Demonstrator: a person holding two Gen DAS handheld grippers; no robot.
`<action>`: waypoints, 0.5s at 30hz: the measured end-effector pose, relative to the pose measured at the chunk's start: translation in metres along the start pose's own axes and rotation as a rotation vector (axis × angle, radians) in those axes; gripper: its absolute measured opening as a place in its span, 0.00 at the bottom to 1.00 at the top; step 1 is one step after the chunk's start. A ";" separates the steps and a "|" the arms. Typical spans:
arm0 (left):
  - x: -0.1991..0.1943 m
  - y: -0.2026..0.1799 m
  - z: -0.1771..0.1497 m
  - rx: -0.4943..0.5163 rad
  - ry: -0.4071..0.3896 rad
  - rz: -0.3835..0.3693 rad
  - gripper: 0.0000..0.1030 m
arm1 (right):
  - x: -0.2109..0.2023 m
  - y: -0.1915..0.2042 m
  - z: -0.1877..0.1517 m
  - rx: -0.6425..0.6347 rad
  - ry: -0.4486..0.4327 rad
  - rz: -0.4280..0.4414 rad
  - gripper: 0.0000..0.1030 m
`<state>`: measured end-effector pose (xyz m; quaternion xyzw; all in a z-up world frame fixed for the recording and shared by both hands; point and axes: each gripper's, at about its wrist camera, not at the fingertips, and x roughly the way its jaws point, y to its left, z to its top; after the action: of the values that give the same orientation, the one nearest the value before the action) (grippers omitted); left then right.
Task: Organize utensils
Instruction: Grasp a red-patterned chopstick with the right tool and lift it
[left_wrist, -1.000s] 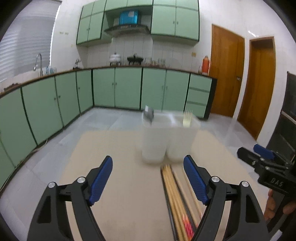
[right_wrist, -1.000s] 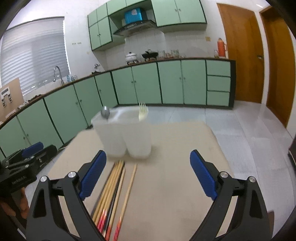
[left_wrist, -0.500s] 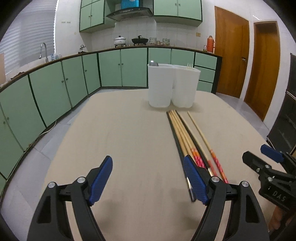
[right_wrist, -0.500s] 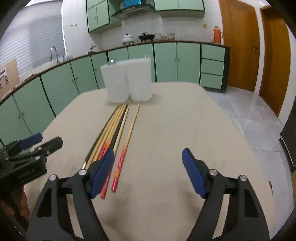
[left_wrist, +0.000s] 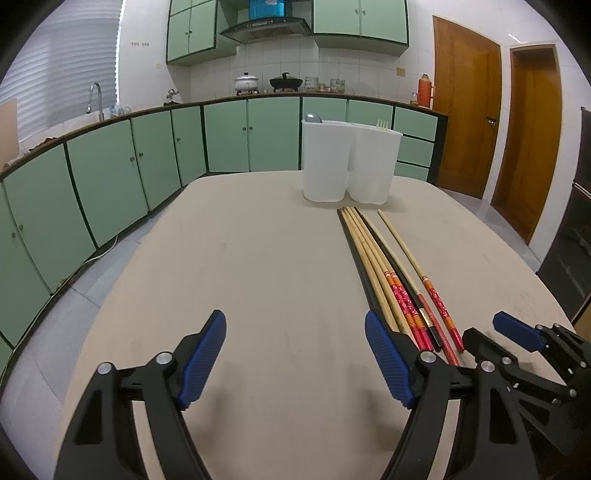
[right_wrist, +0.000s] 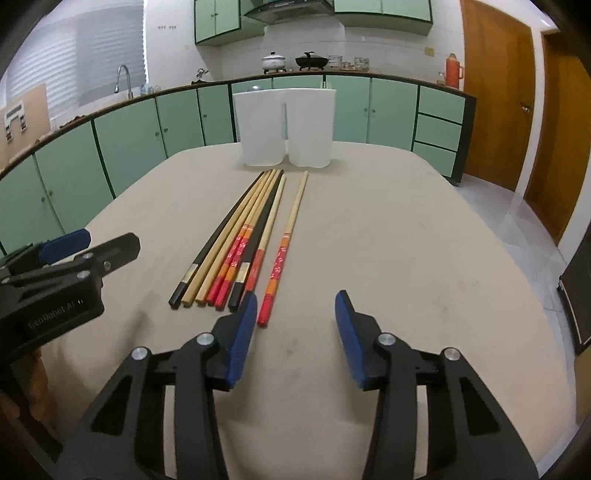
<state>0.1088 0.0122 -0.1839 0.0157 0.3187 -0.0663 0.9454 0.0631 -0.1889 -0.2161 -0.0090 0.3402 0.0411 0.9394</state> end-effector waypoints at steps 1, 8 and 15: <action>0.000 0.001 0.000 -0.003 -0.001 -0.001 0.74 | 0.001 0.002 0.000 -0.011 0.006 0.000 0.38; 0.001 0.002 -0.004 -0.014 0.006 -0.007 0.74 | 0.007 0.009 -0.003 -0.037 0.041 0.009 0.22; 0.001 -0.002 -0.008 -0.019 0.021 -0.020 0.74 | 0.011 0.012 -0.002 -0.057 0.046 -0.005 0.06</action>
<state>0.1046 0.0102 -0.1909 0.0042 0.3292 -0.0725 0.9415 0.0690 -0.1766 -0.2243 -0.0374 0.3605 0.0482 0.9307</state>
